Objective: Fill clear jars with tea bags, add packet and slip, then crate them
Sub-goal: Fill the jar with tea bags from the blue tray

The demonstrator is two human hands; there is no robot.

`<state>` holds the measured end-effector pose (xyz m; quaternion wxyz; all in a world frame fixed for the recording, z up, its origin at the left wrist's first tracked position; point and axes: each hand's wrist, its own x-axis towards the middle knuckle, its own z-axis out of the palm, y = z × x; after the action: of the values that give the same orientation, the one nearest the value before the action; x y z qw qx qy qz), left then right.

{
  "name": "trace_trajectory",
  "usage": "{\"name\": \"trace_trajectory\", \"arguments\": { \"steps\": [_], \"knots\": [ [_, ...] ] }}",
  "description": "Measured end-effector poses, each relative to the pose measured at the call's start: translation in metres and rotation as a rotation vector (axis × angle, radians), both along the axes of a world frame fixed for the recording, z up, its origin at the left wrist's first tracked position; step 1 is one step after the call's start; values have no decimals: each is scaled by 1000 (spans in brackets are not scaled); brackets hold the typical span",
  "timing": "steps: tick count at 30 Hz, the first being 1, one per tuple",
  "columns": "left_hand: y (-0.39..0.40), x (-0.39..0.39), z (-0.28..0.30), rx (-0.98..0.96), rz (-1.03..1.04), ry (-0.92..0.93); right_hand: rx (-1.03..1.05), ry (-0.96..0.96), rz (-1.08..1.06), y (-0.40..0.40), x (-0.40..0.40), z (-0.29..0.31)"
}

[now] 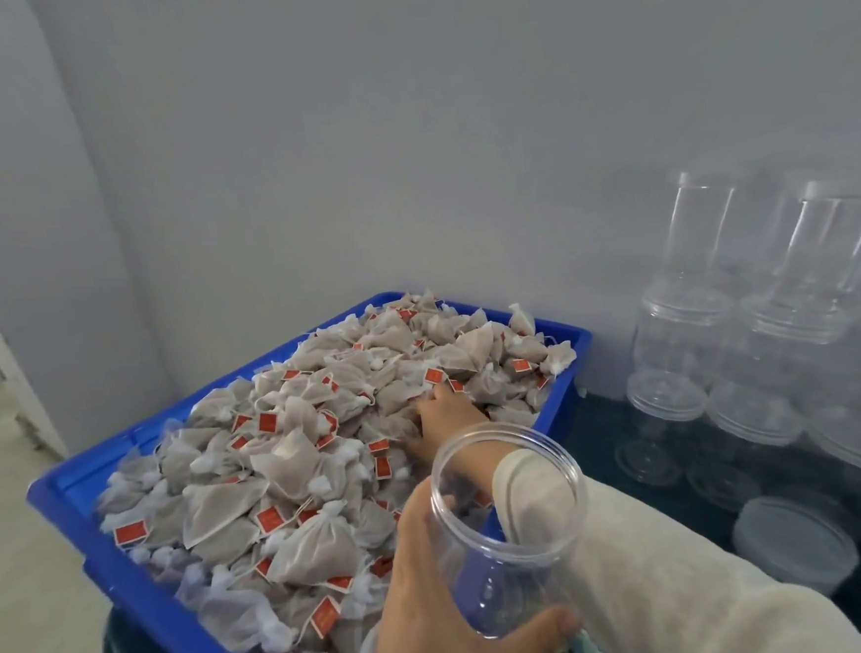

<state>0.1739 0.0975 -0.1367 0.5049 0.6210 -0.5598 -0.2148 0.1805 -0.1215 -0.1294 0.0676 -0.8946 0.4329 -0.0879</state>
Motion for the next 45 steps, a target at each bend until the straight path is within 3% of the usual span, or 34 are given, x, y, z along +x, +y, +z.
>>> {"name": "trace_trajectory", "arguments": {
  "steps": [4, 7, 14, 19, 22, 25, 28, 38, 45],
  "knots": [
    [-2, 8, 3, 139, -72, -173, 119, -90, -31, -1, -6, -1],
    [-3, 0, 1, 21, 24, -83, 196, -209, -34, 4, -10, 1],
    [-2, -9, 9, -157, -10, 25, 535, -551, -23, 25, -52, 24],
    [0, -9, 8, -152, 2, 27, 636, -781, -51, 54, -95, 72],
    [2, -9, 8, -121, 8, 38, 780, -1094, 28, 79, -119, 106],
    [3, -10, 9, -95, -4, 76, 775, -1229, 142, 103, -141, 128],
    [5, -9, 10, -81, 6, 63, 674, -1134, 176, 120, -154, 140],
    [6, -11, 9, -86, 4, 40, 93, -345, 214, 147, -158, 137],
    [2, -10, 4, -76, -1, 84, 71, -31, 290, 159, -136, 141]
  ]
}}
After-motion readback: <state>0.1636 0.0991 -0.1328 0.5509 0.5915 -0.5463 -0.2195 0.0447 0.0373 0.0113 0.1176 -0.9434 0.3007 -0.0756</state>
